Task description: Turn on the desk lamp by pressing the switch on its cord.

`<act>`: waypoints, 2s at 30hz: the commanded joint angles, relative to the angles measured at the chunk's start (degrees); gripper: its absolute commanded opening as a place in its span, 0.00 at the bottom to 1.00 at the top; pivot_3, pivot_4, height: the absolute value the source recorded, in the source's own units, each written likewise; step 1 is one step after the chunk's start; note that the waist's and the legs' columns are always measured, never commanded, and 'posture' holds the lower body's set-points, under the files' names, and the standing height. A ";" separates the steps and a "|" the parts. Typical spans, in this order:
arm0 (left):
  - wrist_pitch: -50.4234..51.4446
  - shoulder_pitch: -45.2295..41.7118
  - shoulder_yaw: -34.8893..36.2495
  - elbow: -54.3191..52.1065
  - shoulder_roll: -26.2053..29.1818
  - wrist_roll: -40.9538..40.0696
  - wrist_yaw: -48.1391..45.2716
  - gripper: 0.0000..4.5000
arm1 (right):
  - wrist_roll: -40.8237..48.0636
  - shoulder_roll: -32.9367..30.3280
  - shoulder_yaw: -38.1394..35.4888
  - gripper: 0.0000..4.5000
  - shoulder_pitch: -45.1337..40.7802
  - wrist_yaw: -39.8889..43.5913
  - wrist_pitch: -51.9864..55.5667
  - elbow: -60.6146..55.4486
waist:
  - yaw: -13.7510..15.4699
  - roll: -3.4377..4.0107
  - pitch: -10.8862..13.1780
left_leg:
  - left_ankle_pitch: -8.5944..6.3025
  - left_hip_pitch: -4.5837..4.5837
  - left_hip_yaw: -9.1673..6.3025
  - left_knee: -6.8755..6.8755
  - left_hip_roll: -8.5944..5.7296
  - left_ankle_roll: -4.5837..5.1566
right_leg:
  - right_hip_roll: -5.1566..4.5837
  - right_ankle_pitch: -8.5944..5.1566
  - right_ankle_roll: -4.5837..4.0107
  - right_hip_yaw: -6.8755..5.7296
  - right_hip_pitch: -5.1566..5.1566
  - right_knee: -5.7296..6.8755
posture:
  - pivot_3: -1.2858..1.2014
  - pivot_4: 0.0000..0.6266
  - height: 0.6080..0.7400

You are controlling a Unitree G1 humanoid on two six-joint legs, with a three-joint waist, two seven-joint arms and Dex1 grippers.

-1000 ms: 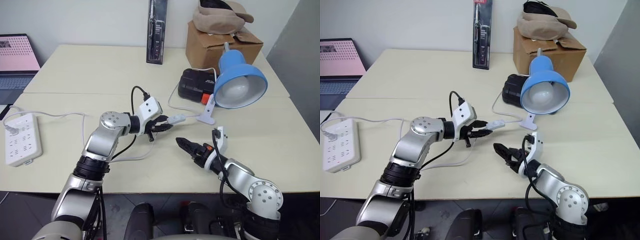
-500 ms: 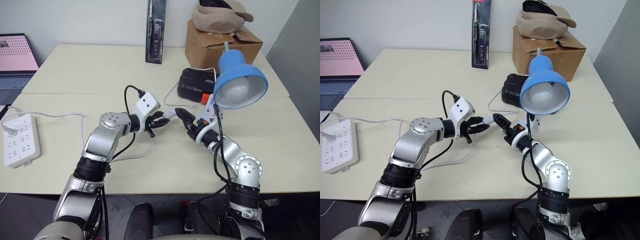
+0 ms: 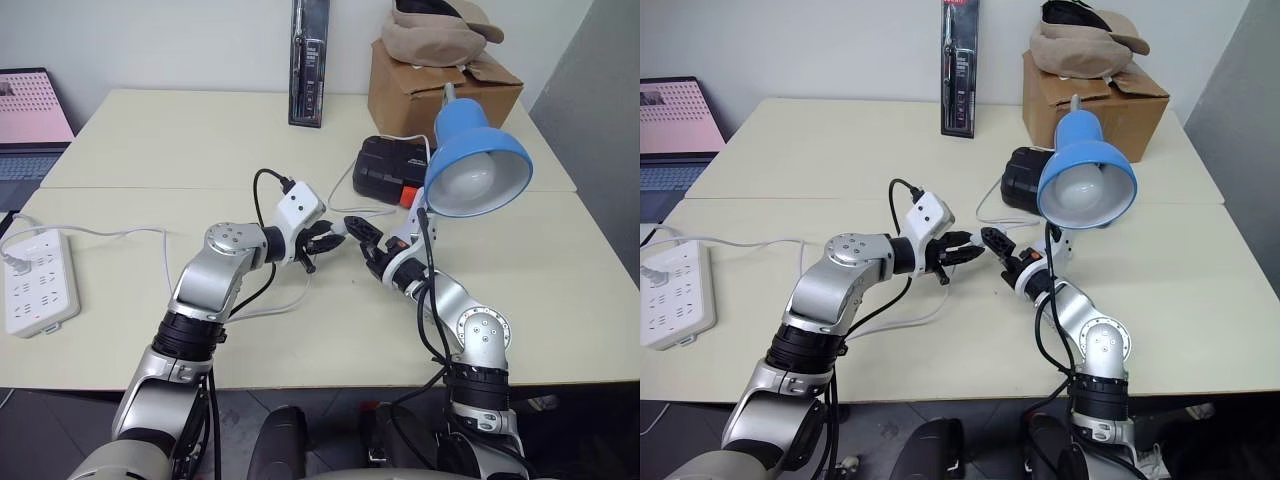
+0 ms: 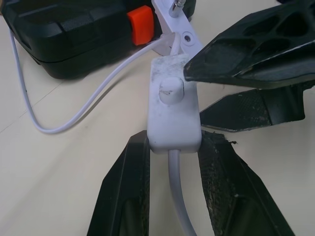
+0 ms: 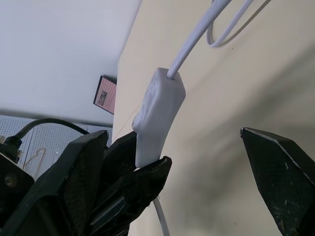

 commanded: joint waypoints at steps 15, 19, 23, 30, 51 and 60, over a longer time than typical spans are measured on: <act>0.86 -0.88 -0.74 -3.05 0.22 -2.78 0.12 0.24 | 1.81 3.92 2.01 1.00 0.12 2.01 -3.90 0.56 | -0.02 0.00 0.00 | 0.00 0.00 0.00 -0.01 0.00 0.00 | 0.00 0.00 0.00 0.01 -0.01 0.00 | 0.52 0.24 1.00; 0.68 -0.94 -0.76 -2.91 0.39 -2.86 0.10 0.24 | 1.83 3.93 2.14 1.00 0.09 2.22 -4.25 0.77 | -0.02 0.00 0.00 | 0.00 0.00 0.00 -0.01 0.01 0.00 | 0.00 0.00 0.00 0.00 -0.01 0.00 | 0.52 0.24 1.00; 0.30 -1.00 -0.86 -2.67 0.52 -2.67 0.15 0.24 | 1.77 3.68 2.05 1.00 -0.10 2.45 -4.49 1.05 | -0.02 0.01 0.00 | 0.00 0.00 0.01 -0.01 0.00 0.00 | 0.00 0.00 0.00 0.01 -0.01 -0.01 | 0.52 0.24 1.00; 0.07 -0.88 -0.93 -2.68 0.62 -2.53 0.23 0.24 | 2.02 3.42 1.53 1.00 -0.26 2.38 -5.17 1.34 | -0.02 0.01 0.00 | 0.00 0.00 0.00 -0.02 0.00 0.00 | 0.00 0.00 0.00 0.01 -0.02 -0.01 | 0.52 0.24 1.00; -0.43 -0.60 -1.26 -2.87 0.67 -2.30 0.27 0.24 | 3.37 3.25 1.15 0.63 0.16 1.06 -5.89 2.14 | -0.02 0.01 0.01 | 0.00 -0.01 0.01 -0.02 0.01 0.00 | 0.00 0.00 0.00 0.01 -0.02 -0.01 | 0.52 0.24 1.00; -0.66 -0.72 -1.44 -2.87 0.90 -2.34 0.40 0.24 | 3.83 2.98 1.82 0.15 0.27 0.72 -6.59 2.25 | -0.06 0.02 0.01 | 0.00 -0.01 0.01 -0.03 0.01 0.00 | 0.00 0.00 0.00 0.02 -0.04 -0.02 | 0.52 0.24 1.00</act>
